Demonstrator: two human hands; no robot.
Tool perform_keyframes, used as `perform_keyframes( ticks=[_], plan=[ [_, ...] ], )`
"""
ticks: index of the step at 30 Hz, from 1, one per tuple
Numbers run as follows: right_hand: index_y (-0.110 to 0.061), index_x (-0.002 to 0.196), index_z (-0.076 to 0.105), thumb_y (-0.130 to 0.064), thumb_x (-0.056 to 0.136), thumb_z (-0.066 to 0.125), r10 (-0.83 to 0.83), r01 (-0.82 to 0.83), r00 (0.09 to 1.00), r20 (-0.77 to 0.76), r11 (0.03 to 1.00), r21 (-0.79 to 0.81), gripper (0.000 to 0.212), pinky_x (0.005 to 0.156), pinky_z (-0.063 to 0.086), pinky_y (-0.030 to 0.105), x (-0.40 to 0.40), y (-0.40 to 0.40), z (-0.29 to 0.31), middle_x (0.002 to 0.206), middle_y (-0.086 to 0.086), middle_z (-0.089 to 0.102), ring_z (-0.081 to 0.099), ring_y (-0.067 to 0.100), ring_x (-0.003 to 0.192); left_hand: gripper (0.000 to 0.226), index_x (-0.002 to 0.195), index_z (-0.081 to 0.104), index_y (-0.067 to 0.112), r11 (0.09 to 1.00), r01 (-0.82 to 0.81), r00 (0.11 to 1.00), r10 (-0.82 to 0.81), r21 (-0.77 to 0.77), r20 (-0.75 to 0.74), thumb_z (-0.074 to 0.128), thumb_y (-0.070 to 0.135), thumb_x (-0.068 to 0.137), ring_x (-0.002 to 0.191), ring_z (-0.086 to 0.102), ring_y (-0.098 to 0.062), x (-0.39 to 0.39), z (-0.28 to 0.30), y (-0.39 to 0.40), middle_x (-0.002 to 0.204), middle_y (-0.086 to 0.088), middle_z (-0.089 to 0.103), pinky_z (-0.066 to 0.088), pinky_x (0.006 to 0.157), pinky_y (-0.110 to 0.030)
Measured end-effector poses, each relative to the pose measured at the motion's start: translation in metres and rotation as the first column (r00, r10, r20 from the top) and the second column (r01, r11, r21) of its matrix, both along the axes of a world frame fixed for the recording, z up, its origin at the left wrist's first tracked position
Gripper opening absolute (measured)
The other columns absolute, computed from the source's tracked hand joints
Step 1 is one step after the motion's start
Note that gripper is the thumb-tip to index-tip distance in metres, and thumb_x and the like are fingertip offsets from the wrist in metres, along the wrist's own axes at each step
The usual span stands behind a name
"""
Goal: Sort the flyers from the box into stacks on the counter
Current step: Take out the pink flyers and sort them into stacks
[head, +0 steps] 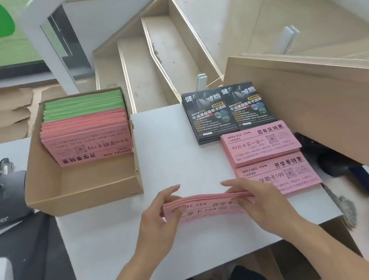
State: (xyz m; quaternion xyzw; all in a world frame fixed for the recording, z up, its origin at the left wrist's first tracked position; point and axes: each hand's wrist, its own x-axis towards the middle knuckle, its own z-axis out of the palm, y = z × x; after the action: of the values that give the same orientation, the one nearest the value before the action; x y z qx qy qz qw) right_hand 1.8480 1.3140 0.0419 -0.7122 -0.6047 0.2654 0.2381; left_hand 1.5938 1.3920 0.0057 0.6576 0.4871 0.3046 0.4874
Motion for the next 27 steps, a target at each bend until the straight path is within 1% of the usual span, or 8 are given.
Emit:
perform_keyframes(
  ticks=[2,5,8,11,14,17,22,27],
  plan=[
    [-0.046,0.123,0.065,-0.004,0.091,0.071,0.002,-0.002,1.0,0.006,0.999,0.047,0.053,0.091,0.053,0.016,0.003,-0.004,0.0,0.101,-0.046,0.061,0.061,-0.015,0.101,0.047,0.122,0.062,0.041,1.0,-0.019,1.0,0.019,0.004,0.013,0.074,0.007,0.091,0.096,0.065,-0.007,0.001,0.004,-0.005,0.099,0.022,0.071,0.048,0.081,-0.014],
    [-0.054,0.132,0.054,-0.007,0.093,0.069,0.019,-0.02,0.998,-0.059,1.0,-0.011,0.064,0.094,0.05,0.013,0.004,-0.009,-0.003,0.104,-0.038,0.066,0.062,-0.011,0.104,0.055,0.131,0.054,0.042,0.999,-0.039,0.999,0.038,-0.019,-0.019,0.073,0.009,0.091,0.094,0.066,-0.004,0.002,0.004,-0.012,0.096,0.021,0.07,0.044,0.079,-0.007],
    [-0.064,0.138,0.039,-0.009,0.095,0.067,0.024,-0.028,0.996,-0.08,0.999,-0.042,0.075,0.093,0.051,0.013,0.004,-0.014,-0.009,0.108,-0.033,0.065,0.062,-0.008,0.107,0.062,0.137,0.045,0.05,0.995,-0.086,0.996,0.085,-0.046,-0.03,0.072,0.015,0.093,0.088,0.067,-0.006,0.005,0.001,-0.02,0.092,0.019,0.068,0.045,0.076,-0.007],
    [-0.061,0.137,0.044,-0.009,0.094,0.069,-0.012,0.004,0.989,-0.149,0.999,-0.05,0.072,0.087,0.051,0.009,0.014,-0.017,-0.003,0.106,-0.033,0.065,0.062,-0.008,0.104,0.062,0.132,0.044,0.058,0.988,-0.12,0.993,0.121,-0.102,0.007,0.071,0.017,0.094,0.087,0.068,-0.008,0.017,0.006,-0.023,0.091,0.014,0.071,0.049,0.074,-0.01],
    [-0.061,0.128,0.05,-0.014,0.09,0.075,-0.141,0.127,0.965,-0.22,0.989,-0.076,0.066,0.077,0.053,0.009,0.037,-0.021,0.01,0.108,-0.033,0.06,0.059,-0.007,0.1,0.065,0.135,0.041,0.058,0.987,-0.085,0.996,0.09,-0.139,0.029,0.072,0.019,0.093,0.091,0.07,-0.006,0.038,0.013,-0.024,0.096,0.013,0.074,0.054,0.073,-0.014],
    [-0.058,0.125,0.053,-0.013,0.085,0.08,-0.292,0.29,0.926,-0.238,0.956,-0.046,0.065,0.084,0.055,0.021,0.071,-0.026,0.017,0.113,-0.034,0.055,0.058,-0.002,0.107,0.071,0.138,0.034,0.059,0.987,0.004,1.0,-0.003,-0.159,0.004,0.072,0.02,0.093,0.095,0.069,-0.003,0.077,0.012,-0.023,0.099,0.012,0.073,0.059,0.074,-0.018],
    [-0.036,0.133,0.058,-0.001,0.088,0.074,-0.378,0.383,0.921,-0.095,0.923,0.032,0.06,0.077,0.042,-0.002,0.126,-0.02,0.027,0.119,-0.016,0.055,0.049,-0.018,0.104,0.07,0.149,0.029,0.049,0.974,0.057,0.998,-0.053,-0.219,0.025,0.067,0.02,0.097,0.092,0.071,-0.003,0.158,0.01,-0.018,0.107,0.015,0.07,0.063,0.082,-0.032],
    [-0.029,0.139,0.056,0.0,0.091,0.068,-0.357,0.357,0.932,0.062,0.934,0.005,0.057,0.068,0.042,-0.001,0.156,0.003,0.011,0.126,-0.009,0.051,0.053,-0.007,0.093,0.07,0.15,0.029,0.042,0.974,-0.033,0.999,0.026,-0.223,-0.034,0.068,0.02,0.097,0.087,0.071,-0.006,0.2,0.003,-0.009,0.104,0.013,0.066,0.063,0.078,-0.036]
  ],
)
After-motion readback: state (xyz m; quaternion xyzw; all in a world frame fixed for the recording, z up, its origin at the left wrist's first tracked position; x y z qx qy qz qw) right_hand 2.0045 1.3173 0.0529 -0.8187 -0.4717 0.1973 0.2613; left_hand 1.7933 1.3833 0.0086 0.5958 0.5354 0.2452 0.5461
